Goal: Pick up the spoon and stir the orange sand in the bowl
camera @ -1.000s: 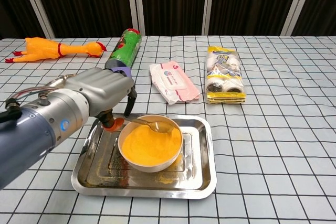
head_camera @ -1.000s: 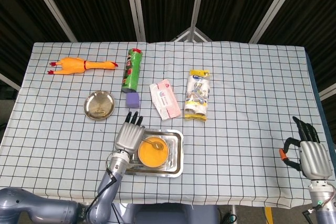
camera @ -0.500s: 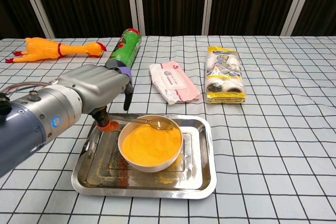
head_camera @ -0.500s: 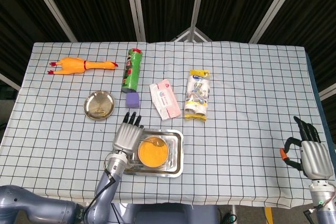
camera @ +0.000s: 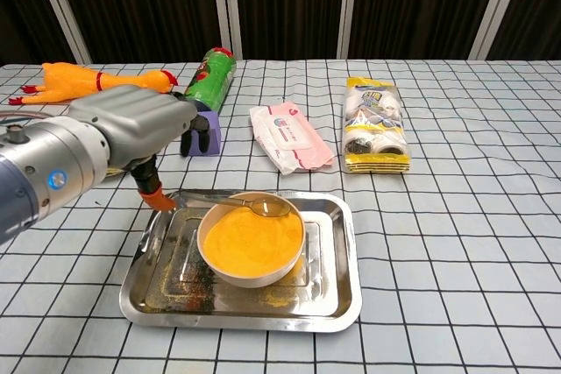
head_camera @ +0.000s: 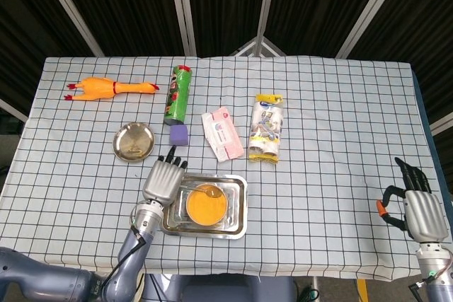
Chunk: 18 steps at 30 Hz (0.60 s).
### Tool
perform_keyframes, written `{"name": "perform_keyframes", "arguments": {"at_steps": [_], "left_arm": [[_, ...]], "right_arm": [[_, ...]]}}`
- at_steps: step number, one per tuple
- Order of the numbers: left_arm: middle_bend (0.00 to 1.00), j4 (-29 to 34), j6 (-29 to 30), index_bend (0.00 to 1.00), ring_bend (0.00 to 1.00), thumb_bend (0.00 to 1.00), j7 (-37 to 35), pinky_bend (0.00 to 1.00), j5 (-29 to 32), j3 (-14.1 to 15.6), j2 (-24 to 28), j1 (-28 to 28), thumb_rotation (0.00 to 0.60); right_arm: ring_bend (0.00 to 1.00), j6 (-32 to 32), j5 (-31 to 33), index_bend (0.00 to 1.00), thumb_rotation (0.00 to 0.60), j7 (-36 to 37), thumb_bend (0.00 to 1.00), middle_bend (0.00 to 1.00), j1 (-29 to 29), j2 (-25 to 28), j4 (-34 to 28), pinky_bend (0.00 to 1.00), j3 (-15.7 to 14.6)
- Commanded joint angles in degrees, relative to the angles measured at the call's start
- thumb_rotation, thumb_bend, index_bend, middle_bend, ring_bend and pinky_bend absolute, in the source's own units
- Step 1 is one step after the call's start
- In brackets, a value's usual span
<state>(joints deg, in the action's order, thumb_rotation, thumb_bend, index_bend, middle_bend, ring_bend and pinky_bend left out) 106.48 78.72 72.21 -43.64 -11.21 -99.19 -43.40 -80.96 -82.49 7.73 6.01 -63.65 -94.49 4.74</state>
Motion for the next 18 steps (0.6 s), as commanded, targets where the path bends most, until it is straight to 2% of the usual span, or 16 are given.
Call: {"name": "perform_keyframes", "arguments": {"at_steps": [1,3,5,18], "left_arm": [[0.89,0.51,-0.63,0.39,0.86,0.34,-1.44,0.91,0.73,-0.27,0.12,-0.15,0.6],[0.97,0.59,-1.08,0.43,0.93,0.39,-2.28,0.97,0.82,-0.4,0.0,-0.37,0.6],[1.0,0.54,-1.26,0.46,0.96,0.42,-2.58,0.99,0.86,-0.32,-0.2,-0.57,0.6],[1.0,-1.51,-0.14,0.47,1.0,0.46,-0.77,1.0,6.2,-1.44,-3.53,-3.13,0.6]], "right_arm": [[0.0,-0.04,-0.03,0.0,0.6,-0.02,0.43,0.0,-0.01,0.01,-0.05,0.0,0.01],[0.0,-0.02,-0.04,0.0,0.6,-0.07,0.43,0.0,-0.01,0.01,-0.09,0.0,0.0],[0.0,0.0,0.0,0.0,0.6,-0.05,0.43,0.0,-0.03,-0.01,-0.1,0.0,-0.01],[0.0,0.06,-0.12,0.0,0.6,0.17,0.43,0.0,-0.02,0.07,-0.24,0.0,-0.01]]}}
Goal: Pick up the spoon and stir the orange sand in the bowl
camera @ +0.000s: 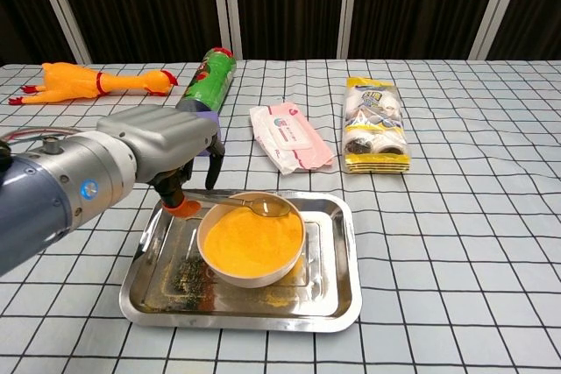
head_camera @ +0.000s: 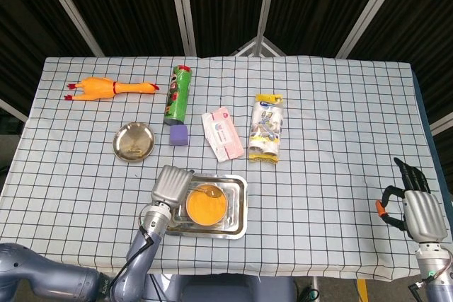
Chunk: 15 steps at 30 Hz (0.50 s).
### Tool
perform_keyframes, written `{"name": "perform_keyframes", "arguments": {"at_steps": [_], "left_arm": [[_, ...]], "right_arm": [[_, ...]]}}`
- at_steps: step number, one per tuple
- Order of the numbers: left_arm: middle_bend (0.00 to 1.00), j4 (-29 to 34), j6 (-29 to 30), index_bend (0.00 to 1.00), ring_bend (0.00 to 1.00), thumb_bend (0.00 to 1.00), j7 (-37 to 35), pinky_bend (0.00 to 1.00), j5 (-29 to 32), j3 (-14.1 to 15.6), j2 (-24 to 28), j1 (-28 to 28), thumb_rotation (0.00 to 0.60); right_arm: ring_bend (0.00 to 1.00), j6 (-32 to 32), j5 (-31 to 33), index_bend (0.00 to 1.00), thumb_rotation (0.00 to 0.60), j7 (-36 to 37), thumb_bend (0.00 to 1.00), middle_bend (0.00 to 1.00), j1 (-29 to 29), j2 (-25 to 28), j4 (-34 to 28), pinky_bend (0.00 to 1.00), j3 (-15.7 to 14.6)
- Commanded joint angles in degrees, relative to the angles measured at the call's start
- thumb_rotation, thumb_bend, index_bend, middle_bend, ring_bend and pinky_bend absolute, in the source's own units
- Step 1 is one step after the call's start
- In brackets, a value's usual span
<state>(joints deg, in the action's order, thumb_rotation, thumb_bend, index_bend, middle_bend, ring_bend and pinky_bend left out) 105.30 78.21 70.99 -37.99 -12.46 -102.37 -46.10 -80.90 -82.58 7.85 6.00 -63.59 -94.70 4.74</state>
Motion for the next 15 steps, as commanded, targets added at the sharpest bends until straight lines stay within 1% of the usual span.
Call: {"name": "perform_keyframes", "arguments": {"at_steps": [1,5,10,15], "left_arm": [[1.0,-0.47,0.49,0.47,1.0,0.46,0.56,1.0,0.84,-0.25,-0.45,-0.58,0.6],[1.0,-0.9,0.76,0.47,1.0,0.46,0.49,1.0,1.57,-0.36,-0.84,-1.06,0.6],[1.0,-1.52,0.81,0.48,1.0,0.5,-0.03,1.0,1.85,-0.16,-1.44,-1.55,0.6],[1.0,-2.33,1.0,0.48,1.0,0.5,-0.41,1.0,2.1,0.31,-2.19,-2.02,0.6]], "right_arm": [[0.0,0.0,-0.05,0.0,0.6,0.06,0.43,0.0,0.0,0.01,-0.03,0.0,-0.01],[0.0,-0.05,-0.19,0.0,0.6,0.09,0.43,0.0,0.01,0.01,-0.13,0.0,-0.02],[0.0,0.04,-0.07,0.0,0.6,0.21,0.43,0.0,-0.02,0.13,-0.32,0.0,-0.01],[0.0,0.11,0.01,0.0,0.6,0.36,0.43,0.0,0.03,0.11,-0.28,0.0,0.07]]}}
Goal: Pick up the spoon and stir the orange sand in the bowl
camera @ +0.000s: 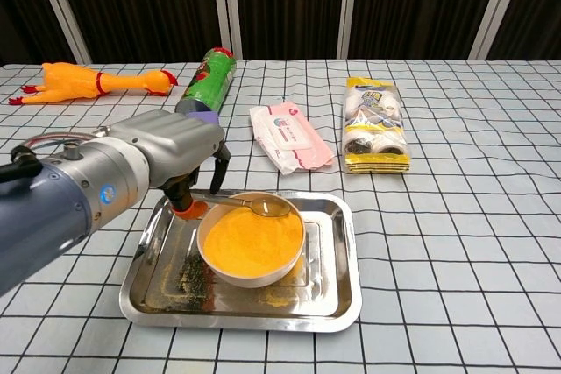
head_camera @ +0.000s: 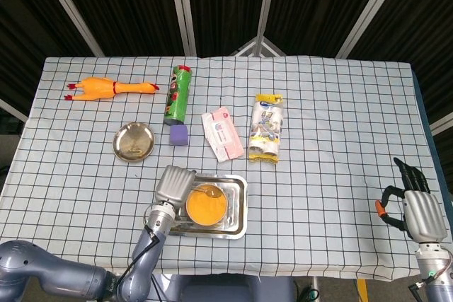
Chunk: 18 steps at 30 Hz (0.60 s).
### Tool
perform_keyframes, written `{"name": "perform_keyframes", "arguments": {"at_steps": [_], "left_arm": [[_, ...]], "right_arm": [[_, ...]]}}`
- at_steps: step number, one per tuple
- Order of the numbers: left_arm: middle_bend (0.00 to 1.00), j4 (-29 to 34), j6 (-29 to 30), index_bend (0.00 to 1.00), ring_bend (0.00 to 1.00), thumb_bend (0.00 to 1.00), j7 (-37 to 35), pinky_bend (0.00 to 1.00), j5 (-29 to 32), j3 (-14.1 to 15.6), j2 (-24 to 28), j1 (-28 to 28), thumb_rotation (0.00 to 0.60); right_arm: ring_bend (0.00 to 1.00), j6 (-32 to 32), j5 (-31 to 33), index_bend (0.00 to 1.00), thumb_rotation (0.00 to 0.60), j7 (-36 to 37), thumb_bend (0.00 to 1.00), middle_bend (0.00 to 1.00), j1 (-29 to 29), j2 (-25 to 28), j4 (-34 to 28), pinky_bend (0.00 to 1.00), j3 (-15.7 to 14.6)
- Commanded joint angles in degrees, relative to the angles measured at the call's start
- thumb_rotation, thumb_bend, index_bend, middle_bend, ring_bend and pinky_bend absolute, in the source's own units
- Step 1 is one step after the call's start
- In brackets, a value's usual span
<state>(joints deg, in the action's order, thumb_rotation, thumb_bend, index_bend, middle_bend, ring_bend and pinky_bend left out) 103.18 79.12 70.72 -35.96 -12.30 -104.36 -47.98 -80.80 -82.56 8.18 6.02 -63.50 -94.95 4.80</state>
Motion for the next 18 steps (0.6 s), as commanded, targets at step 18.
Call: {"name": "perform_keyframes", "arguments": {"at_steps": [18], "left_arm": [[1.0,-1.0,1.13,0.49,1.0,0.53,-1.77,1.0,0.51,0.82,-0.93,-1.4,0.6]], "right_arm": [[0.0,0.04,-0.2,0.0,0.6,-0.01,0.43,0.0,-0.02,0.09,-0.32,0.0,-0.09]]}}
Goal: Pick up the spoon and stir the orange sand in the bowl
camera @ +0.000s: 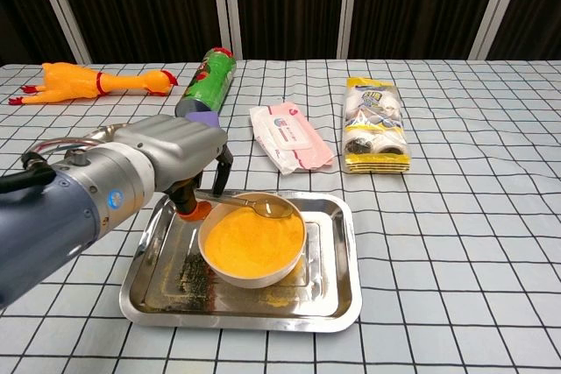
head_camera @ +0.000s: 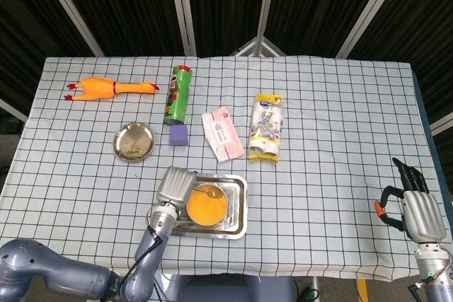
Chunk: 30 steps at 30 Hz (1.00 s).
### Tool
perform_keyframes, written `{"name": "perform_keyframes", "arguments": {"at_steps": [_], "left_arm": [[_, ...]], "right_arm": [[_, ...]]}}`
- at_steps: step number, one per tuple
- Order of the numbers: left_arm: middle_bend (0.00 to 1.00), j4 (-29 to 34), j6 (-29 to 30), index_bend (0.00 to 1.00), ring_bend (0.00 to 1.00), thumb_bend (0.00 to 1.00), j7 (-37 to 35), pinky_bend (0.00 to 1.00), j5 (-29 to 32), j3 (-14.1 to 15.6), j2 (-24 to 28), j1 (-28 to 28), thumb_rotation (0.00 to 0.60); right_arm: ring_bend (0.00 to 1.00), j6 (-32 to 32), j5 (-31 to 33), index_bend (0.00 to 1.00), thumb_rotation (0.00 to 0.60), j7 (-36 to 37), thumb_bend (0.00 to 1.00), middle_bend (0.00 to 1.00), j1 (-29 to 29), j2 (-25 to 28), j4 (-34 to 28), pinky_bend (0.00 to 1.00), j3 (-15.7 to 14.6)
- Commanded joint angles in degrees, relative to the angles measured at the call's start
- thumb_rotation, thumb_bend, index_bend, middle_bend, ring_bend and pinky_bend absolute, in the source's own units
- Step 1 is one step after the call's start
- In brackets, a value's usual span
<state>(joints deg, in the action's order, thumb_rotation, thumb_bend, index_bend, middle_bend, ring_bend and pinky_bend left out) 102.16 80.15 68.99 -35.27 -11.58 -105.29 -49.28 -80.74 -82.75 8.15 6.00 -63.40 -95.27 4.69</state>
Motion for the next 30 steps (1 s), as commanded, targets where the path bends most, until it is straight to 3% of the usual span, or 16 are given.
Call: {"name": "perform_keyframes", "arguments": {"at_steps": [1,19,26,30], "left_arm": [[1.0,0.05,0.16,0.49,1.0,0.53,-0.1,1.0,-0.27,0.19,0.02,-0.15,0.6],[1.0,0.8,0.42,0.6,1.0,0.61,-0.41,1.0,-4.5,3.21,1.86,-0.6,0.6],[1.0,0.82,0.4,0.69,1.0,0.77,0.62,1.0,-10.32,6.03,3.61,-1.18,0.6],[1.0,-0.1,-0.15,0.75,1.0,0.79,1.22,1.0,-14.21,7.87,4.3,-1.56,0.6]], "right_arm": [[0.0,-0.02,0.0,0.0,0.6,0.03,0.43,0.0,0.0,0.0,0.0,0.0,0.02],[0.0,0.12,0.21,0.0,0.6,0.32,0.43,0.0,-0.03,0.1,-0.22,0.0,0.06],[0.0,0.29,0.33,0.0,0.6,0.51,0.43,0.0,-0.01,0.17,-0.38,0.0,0.07],[0.0,0.2,0.26,0.0,0.6,0.41,0.43,0.0,-0.04,0.18,-0.46,0.0,0.05]]}}
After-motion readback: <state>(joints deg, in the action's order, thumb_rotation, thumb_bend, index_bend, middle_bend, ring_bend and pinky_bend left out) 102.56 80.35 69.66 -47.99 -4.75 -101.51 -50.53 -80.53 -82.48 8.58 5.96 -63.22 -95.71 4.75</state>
